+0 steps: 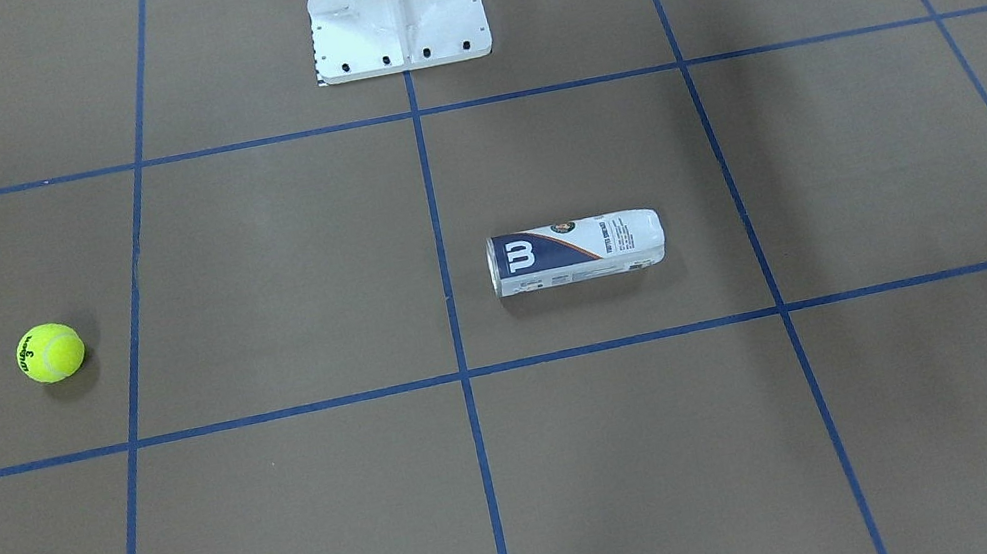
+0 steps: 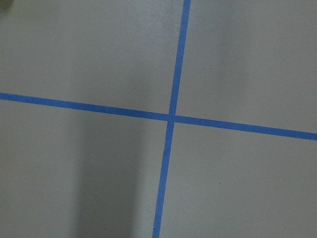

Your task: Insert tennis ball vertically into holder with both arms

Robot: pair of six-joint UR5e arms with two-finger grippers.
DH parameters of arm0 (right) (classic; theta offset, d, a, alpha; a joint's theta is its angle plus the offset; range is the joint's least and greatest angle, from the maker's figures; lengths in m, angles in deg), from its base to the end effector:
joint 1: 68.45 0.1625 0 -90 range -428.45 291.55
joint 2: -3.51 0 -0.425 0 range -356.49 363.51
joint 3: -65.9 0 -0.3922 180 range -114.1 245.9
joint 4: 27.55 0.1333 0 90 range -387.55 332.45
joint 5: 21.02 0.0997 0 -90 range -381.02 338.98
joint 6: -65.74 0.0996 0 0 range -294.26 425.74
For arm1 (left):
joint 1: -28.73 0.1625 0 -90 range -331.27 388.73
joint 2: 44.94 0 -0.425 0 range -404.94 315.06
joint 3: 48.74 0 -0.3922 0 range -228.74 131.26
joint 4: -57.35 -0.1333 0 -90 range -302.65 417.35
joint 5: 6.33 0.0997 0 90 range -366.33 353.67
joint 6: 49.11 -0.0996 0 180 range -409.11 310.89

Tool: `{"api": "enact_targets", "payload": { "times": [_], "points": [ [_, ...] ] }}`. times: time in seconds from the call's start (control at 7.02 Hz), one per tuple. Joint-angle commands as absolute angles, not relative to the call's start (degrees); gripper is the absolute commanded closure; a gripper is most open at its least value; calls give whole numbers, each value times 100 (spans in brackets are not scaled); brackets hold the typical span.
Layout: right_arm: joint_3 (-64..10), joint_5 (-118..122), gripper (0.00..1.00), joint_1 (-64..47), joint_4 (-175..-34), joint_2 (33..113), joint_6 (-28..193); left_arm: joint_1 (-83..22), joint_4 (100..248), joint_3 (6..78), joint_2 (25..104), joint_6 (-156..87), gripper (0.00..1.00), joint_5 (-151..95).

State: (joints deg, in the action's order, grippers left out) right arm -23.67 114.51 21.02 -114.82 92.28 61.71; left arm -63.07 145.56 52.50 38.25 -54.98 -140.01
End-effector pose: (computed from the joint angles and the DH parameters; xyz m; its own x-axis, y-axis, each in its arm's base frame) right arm 0.0575 -0.5056 0.6454 0.6977 -0.1204 0.7062 0.0584 0.9920 0.1115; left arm -0.0784 -0.4413 0.6216 0.7233 0.1111 -0.6816 -0.0428 0.9923 0.1164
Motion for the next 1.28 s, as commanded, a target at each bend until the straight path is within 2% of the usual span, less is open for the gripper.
{"api": "enact_targets", "payload": {
  "times": [0.0, 0.28, 0.71, 0.85, 1.0, 1.14],
  "points": [
    [-2383, 11451, 1, 2102, -11482, 9237, 6178, -6312, 14629, 5548, 3995, -5448, 1, -14036],
    [-2383, 11477, 1, 2094, -11482, 9228, 6178, -6242, 15067, 5742, 4514, -5212, 1, -14402],
    [-2392, 11512, 1, 2094, -11491, 9228, 6187, -4831, 15051, 5997, 6031, -5201, 1, -14151],
    [-2392, 11512, 1, 2094, -11500, 9219, 6187, -4209, 15077, 6042, 6305, -5210, 10, -14150],
    [-2383, 11512, 1, 2094, -11526, 9211, 6187, -3394, 15052, 6042, 6961, -5228, 1, -13854],
    [-2383, 11512, 1, 2094, -11526, 9193, 6187, -2681, 15016, 6042, 7402, -5202, 1, -13382]
  ]
}}
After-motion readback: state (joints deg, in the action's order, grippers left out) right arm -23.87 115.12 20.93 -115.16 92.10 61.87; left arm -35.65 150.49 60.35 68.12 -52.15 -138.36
